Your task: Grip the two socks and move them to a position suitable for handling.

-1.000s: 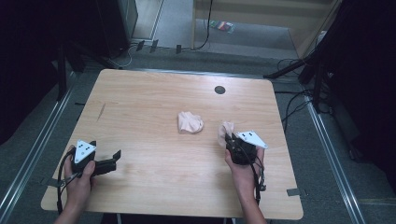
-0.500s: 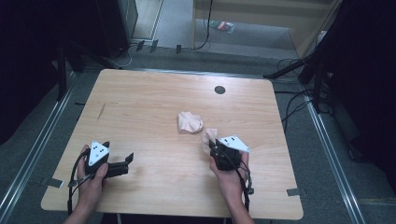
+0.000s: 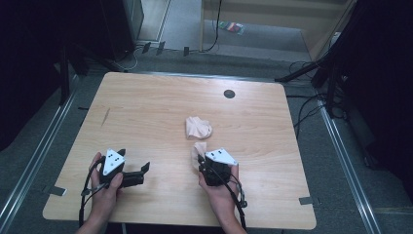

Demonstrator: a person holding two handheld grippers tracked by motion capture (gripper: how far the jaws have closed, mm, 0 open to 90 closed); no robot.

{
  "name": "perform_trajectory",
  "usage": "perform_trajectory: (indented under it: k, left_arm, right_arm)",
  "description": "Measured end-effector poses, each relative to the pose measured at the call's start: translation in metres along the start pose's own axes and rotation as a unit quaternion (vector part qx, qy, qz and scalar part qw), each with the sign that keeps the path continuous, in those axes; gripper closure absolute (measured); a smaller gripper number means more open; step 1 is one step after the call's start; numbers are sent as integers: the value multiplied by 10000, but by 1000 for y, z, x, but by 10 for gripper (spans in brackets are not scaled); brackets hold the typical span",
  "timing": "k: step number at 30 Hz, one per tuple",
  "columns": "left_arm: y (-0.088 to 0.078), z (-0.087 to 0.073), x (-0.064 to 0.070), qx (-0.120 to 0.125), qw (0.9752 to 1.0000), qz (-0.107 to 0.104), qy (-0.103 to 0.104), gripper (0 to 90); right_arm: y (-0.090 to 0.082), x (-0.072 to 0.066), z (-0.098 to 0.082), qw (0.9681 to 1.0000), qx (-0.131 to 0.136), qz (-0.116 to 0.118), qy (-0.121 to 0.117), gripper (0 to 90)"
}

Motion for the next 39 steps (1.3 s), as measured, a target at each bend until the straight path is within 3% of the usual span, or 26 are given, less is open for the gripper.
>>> perform_trajectory:
  k: [7,13,16,17,21,25,27,28,29,31,35,37,39]
  left_arm:
    - [2,0,9,-9,9999,-161,38,32]
    - [3,0,10,-56,9997,-227,3,32]
    - [4,-1,10,-69,9997,-234,-28,32]
    - [4,-1,10,-77,9997,-245,-33,32]
    - [4,-1,11,-95,9995,-310,-47,32]
    - [6,-2,15,-181,9990,-391,-69,32]
    - [6,-2,17,-198,9987,-457,-73,33]
    - [6,-2,19,-205,9986,-485,-92,33]
    - [8,-2,23,-242,9983,-518,-64,33]
    - [8,-2,27,-239,9981,-569,-24,57]
    - [8,-1,27,-204,9976,-658,-87,73]
    - [7,0,26,-201,9983,-518,-158,142]
    - [7,0,26,-245,9981,-538,-171,144]
  right_arm:
    - [8,-24,-9,9994,-233,266,-55,788]
    - [17,-43,-18,9989,-353,196,-221,789]
    - [20,-48,-21,9995,-239,176,-144,719]
    - [20,-50,-21,9997,-139,128,-172,574]
    - [12,-46,-16,9999,5,86,-60,484]
    - [2,-38,-12,9998,34,162,65,524]
    - [1,-39,-14,9993,-6,367,-69,608]
    - [1,-39,-14,9993,-6,367,-69,608]
    - [2,-42,-18,9985,-114,507,-191,667]
    - [4,-45,-22,9977,-240,575,-284,694]
    - [8,-45,-29,9971,-412,536,-349,671]
    - [13,-45,-34,9964,-549,533,-376,611]
    - [14,-47,-36,9962,-596,501,-399,592]
Point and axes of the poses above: each handheld gripper's, and its own axes: y roughly forward along the jaws, z roughly out of its top, x roughly to its right, the point moved 2 cm from there along y, roughly forward along the jaws, and after that the axes turned 2 degrees about -x, right-handed, at the moved point
